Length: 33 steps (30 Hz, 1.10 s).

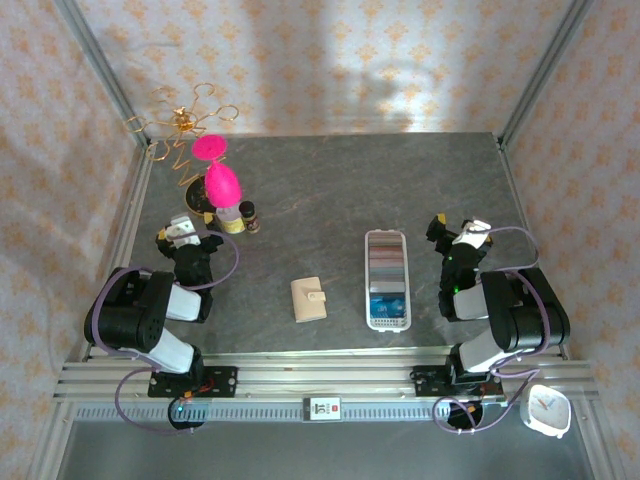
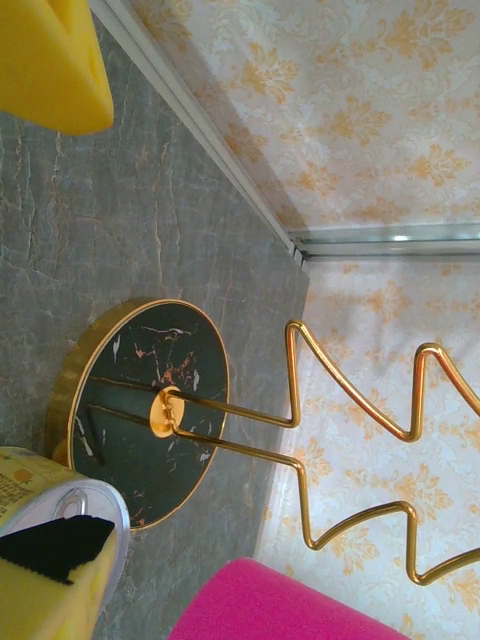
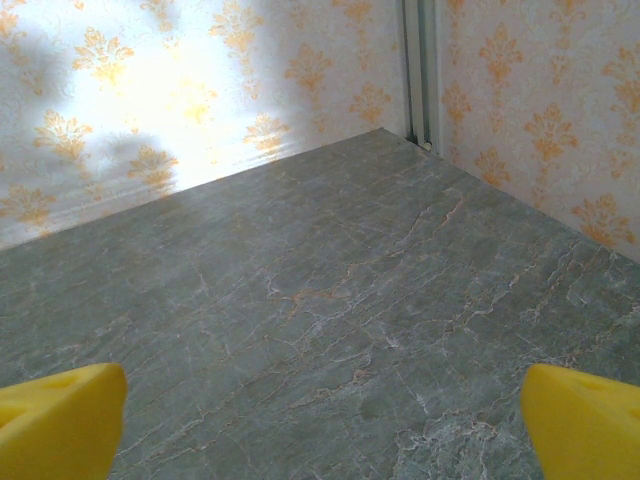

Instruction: Put the credit cards into the card holder

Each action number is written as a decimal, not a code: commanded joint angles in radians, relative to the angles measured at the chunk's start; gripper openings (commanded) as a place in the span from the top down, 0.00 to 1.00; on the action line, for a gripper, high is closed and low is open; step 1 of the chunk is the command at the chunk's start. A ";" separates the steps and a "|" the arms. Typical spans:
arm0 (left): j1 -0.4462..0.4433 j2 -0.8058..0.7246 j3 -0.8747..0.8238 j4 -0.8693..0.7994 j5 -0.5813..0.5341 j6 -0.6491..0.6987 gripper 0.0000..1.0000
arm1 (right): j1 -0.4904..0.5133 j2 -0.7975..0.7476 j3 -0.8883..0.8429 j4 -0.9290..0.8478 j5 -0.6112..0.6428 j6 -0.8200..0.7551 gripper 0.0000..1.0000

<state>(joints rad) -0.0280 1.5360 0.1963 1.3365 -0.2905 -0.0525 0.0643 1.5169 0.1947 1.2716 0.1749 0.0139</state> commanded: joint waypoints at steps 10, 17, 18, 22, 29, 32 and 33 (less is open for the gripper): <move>-0.003 0.003 -0.003 0.032 0.022 0.003 0.01 | -0.003 0.002 0.015 0.002 0.002 -0.015 0.00; -0.003 0.003 -0.003 0.033 0.022 0.002 0.01 | 0.002 0.003 0.018 -0.002 -0.002 -0.022 0.00; -0.003 0.004 -0.003 0.033 0.023 0.002 0.01 | 0.002 0.003 0.019 -0.003 -0.002 -0.022 0.00; -0.004 0.004 -0.003 0.033 0.023 0.002 0.01 | 0.002 0.004 0.018 -0.003 -0.002 -0.022 0.00; -0.004 0.003 -0.003 0.033 0.023 0.002 0.01 | 0.002 0.009 0.028 -0.015 -0.002 -0.022 0.00; -0.003 0.003 -0.003 0.033 0.023 0.002 0.01 | 0.002 0.001 0.013 0.002 -0.002 -0.024 0.00; -0.003 0.005 -0.003 0.033 0.023 0.002 0.01 | 0.006 0.003 0.016 0.005 0.004 -0.029 0.00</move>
<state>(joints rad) -0.0280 1.5360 0.1963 1.3365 -0.2871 -0.0525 0.0647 1.5177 0.2016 1.2613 0.1749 0.0048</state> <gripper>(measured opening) 0.994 0.996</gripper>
